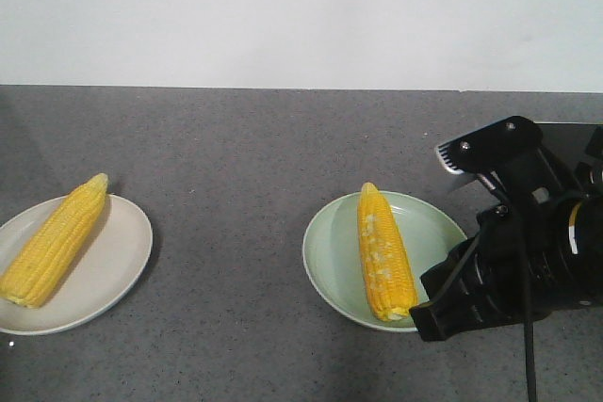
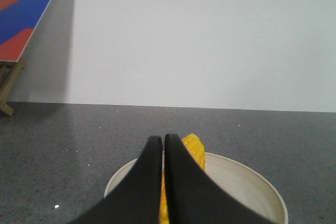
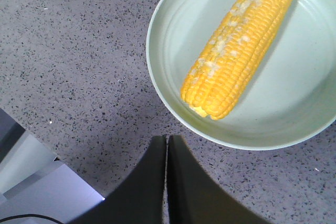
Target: Distribute corn equally
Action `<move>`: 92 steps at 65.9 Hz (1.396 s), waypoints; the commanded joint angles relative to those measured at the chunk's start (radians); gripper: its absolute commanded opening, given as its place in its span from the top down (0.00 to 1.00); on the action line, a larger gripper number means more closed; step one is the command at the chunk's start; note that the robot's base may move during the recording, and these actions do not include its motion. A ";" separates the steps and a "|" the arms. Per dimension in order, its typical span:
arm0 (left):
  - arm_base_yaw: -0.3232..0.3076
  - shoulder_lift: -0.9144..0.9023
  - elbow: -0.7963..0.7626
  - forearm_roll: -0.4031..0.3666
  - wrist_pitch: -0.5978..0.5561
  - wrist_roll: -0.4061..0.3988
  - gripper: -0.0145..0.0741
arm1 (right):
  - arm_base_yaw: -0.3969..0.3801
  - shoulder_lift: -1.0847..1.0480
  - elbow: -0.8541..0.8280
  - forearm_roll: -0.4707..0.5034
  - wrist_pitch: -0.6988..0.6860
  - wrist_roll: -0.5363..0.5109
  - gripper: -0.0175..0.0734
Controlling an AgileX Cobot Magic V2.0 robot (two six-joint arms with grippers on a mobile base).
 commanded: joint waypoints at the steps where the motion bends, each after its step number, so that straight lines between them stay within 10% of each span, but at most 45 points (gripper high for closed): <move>1: 0.004 -0.016 -0.016 -0.008 -0.079 -0.001 0.85 | 0.002 -0.019 -0.024 0.004 -0.037 -0.011 0.82; 42: 0.004 -0.016 -0.016 -0.008 -0.079 -0.001 0.85 | -0.017 -0.049 -0.023 -0.025 -0.041 -0.022 0.82; 92: 0.004 -0.016 -0.016 -0.008 -0.079 -0.001 0.84 | -0.589 -0.725 0.653 0.005 -0.904 -0.225 0.82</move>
